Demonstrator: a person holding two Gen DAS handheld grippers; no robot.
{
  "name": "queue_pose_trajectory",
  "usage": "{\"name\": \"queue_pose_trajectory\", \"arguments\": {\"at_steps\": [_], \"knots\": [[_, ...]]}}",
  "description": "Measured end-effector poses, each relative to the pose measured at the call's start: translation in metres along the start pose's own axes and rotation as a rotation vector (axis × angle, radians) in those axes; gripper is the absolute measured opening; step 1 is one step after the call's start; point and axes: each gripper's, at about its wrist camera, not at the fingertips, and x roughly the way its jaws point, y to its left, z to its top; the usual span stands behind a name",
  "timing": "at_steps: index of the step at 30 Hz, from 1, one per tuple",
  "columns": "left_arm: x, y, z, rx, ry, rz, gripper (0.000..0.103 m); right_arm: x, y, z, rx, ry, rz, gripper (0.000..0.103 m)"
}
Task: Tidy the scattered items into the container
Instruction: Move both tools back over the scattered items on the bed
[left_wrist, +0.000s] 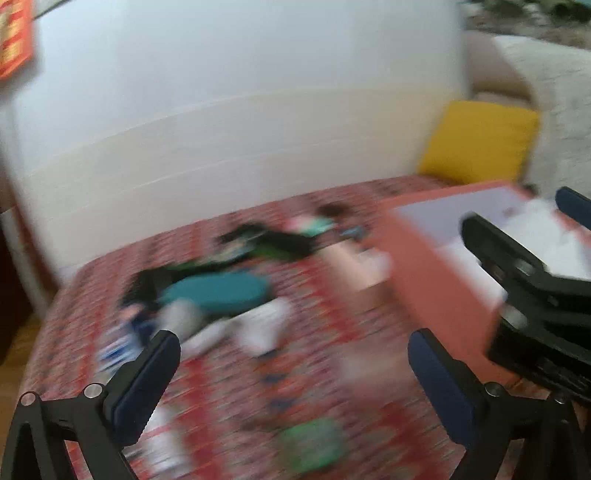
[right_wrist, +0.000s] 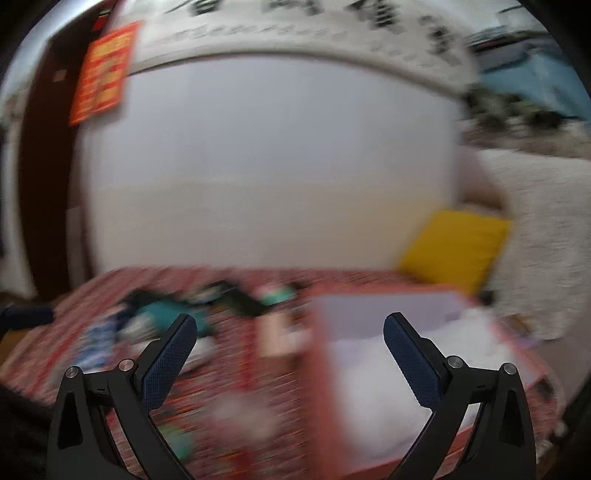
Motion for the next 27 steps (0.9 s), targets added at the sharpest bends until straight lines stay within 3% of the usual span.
{"name": "queue_pose_trajectory", "arguments": {"at_steps": [5, 7, 8, 12, 16, 17, 18, 19, 20, 22, 27], "knots": [[0.015, 0.107, -0.068, -0.148, 0.152, 0.109, 0.102, 0.04, 0.089, -0.046, 0.036, 0.287, 0.281, 0.102], [0.026, 0.15, -0.094, -0.228, 0.213, 0.146, 0.102, 0.061, 0.118, -0.059, 0.035, 0.387, 0.325, 0.097], [0.03, 0.169, -0.103, -0.276, 0.233, 0.155, 0.102, 0.069, 0.132, -0.065, 0.02, 0.429, 0.335, 0.09], [0.044, 0.219, -0.128, -0.411, 0.28, 0.14, 0.102, 0.098, 0.184, -0.074, -0.043, 0.476, 0.356, 0.087], [0.057, 0.219, -0.134, -0.381, 0.298, 0.085, 0.102, 0.139, 0.218, -0.088, -0.056, 0.555, 0.348, 0.087], [0.06, 0.216, -0.135, -0.364, 0.302, 0.085, 0.102, 0.15, 0.224, -0.097, -0.065, 0.597, 0.355, 0.083], [0.063, 0.213, -0.136, -0.346, 0.306, 0.085, 0.102, 0.16, 0.23, -0.106, -0.075, 0.638, 0.363, 0.076], [0.066, 0.21, -0.137, -0.33, 0.31, 0.084, 0.102, 0.169, 0.235, -0.113, -0.087, 0.668, 0.367, 0.052], [0.069, 0.207, -0.136, -0.317, 0.312, 0.082, 0.102, 0.169, 0.234, -0.116, -0.107, 0.653, 0.359, 0.046], [0.078, 0.198, -0.134, -0.287, 0.32, 0.084, 0.102, 0.165, 0.228, -0.115, -0.142, 0.618, 0.322, 0.045], [0.118, 0.183, -0.119, -0.25, 0.355, 0.09, 0.102, 0.146, 0.171, -0.096, -0.019, 0.585, 0.285, 0.045]]}}
